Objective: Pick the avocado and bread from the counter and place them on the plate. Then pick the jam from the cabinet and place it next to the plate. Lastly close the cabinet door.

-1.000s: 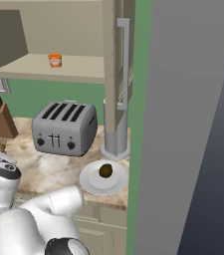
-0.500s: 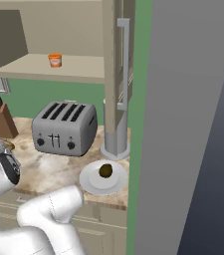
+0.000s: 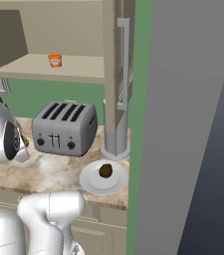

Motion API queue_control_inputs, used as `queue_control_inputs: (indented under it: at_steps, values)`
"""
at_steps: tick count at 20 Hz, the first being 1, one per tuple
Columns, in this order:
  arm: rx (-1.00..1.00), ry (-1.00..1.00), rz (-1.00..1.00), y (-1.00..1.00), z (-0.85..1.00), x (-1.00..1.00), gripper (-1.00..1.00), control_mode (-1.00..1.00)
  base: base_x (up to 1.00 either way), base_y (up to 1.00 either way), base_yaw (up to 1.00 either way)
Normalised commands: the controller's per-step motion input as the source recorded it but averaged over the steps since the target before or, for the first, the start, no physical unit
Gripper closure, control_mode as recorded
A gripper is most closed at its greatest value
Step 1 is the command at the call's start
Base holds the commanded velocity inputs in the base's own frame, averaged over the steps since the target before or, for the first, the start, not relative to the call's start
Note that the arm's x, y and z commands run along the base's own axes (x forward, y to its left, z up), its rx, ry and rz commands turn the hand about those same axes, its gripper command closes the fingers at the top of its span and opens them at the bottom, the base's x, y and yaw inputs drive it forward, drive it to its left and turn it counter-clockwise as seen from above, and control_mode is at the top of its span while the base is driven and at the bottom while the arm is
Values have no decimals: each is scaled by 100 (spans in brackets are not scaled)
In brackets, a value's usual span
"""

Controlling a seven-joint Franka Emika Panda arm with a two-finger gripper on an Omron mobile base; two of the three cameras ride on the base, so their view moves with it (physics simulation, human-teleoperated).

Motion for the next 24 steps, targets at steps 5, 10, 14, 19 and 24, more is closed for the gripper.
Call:
queue_control_inputs:
  at_steps: [5, 10, 14, 19, 24]
  values:
    - [-18, 12, -2, -67, 0, 3, 100, -100, 0, 0, 0]
    - [-4, 5, 0, -94, -8, 0, 100, -100, 0, 0, 0]
    - [0, 0, 0, -74, -22, 8, 100, -100, 0, 0, 0]
    - [0, 0, 0, -28, -40, 19, 100, -100, 0, 0, 0]
    - [0, 0, 0, -15, -43, 36, 100, -100, 0, 0, 0]
